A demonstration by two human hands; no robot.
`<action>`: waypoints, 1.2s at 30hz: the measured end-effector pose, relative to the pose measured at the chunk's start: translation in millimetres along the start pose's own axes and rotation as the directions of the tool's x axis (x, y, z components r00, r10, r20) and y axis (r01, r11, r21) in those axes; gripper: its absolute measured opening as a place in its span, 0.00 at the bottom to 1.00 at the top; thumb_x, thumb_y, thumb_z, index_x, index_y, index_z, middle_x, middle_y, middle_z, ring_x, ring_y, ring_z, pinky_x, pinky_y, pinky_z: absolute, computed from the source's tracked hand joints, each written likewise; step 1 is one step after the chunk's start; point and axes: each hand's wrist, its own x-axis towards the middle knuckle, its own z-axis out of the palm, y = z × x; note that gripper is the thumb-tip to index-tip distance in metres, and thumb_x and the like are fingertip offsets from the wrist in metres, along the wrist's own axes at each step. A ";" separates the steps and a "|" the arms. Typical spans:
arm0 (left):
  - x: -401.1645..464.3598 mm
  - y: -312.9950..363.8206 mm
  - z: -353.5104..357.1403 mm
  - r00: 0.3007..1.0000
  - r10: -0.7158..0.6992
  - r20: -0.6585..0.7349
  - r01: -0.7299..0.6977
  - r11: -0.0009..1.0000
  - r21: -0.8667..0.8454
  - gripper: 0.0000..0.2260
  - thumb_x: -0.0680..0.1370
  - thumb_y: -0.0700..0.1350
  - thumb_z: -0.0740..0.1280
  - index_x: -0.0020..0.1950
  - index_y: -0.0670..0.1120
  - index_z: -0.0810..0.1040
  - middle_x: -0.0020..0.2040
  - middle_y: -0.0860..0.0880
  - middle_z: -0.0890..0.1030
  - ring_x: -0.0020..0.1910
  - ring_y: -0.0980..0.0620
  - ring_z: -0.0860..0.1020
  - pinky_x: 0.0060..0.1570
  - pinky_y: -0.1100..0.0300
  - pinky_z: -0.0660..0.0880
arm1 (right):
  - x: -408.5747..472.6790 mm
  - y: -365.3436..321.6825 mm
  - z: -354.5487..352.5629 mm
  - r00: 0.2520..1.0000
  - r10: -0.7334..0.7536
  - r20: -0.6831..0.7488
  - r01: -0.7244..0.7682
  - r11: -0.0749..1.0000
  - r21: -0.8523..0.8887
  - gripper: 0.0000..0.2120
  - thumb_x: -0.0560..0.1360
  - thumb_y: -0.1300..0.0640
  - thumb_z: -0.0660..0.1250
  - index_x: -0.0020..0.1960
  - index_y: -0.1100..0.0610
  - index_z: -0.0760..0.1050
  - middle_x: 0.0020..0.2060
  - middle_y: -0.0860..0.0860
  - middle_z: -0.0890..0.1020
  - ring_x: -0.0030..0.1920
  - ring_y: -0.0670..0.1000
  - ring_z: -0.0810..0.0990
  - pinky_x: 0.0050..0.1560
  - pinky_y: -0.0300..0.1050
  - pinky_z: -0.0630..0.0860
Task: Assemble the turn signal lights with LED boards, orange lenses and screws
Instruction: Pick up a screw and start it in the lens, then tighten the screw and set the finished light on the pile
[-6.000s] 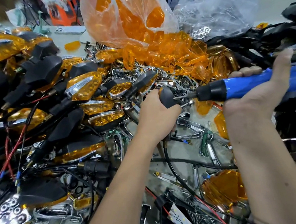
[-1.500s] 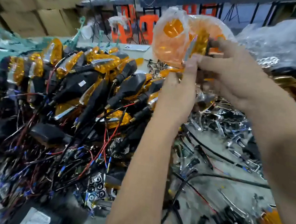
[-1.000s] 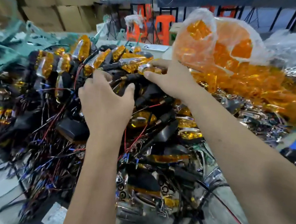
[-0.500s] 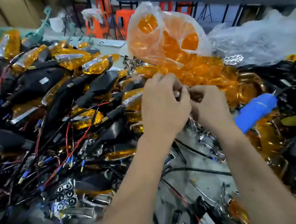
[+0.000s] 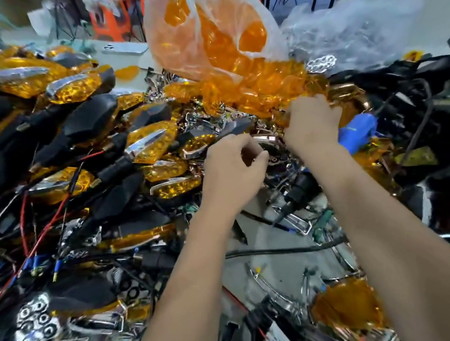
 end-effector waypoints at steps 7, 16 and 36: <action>-1.1 7.9 3.6 0.998 -0.014 -0.055 0.008 0.994 -0.108 0.05 0.79 0.47 0.72 0.43 0.51 0.81 0.40 0.55 0.82 0.37 0.58 0.79 0.39 0.62 0.73 | -30.8 35.9 -32.6 0.999 -0.037 -0.026 0.044 0.924 0.379 0.17 0.77 0.48 0.75 0.60 0.58 0.83 0.54 0.55 0.84 0.55 0.57 0.79 0.54 0.47 0.73; 0.0 5.2 -7.6 0.988 -0.055 0.143 0.124 0.837 -0.533 0.05 0.80 0.43 0.73 0.55 0.48 0.86 0.45 0.49 0.86 0.42 0.53 0.84 0.35 0.57 0.80 | -71.2 35.3 -51.2 0.978 -0.204 0.039 0.092 0.594 0.800 0.13 0.78 0.50 0.75 0.58 0.55 0.79 0.38 0.56 0.85 0.34 0.53 0.84 0.42 0.53 0.82; 9.1 -3.8 -26.0 0.861 -0.472 0.192 0.448 0.524 -0.724 0.06 0.82 0.36 0.65 0.57 0.41 0.80 0.48 0.41 0.85 0.38 0.50 0.83 0.31 0.61 0.77 | -76.8 22.1 -22.0 0.966 -0.211 0.150 0.023 0.645 0.764 0.05 0.76 0.59 0.77 0.43 0.52 0.83 0.35 0.47 0.84 0.33 0.40 0.79 0.34 0.35 0.78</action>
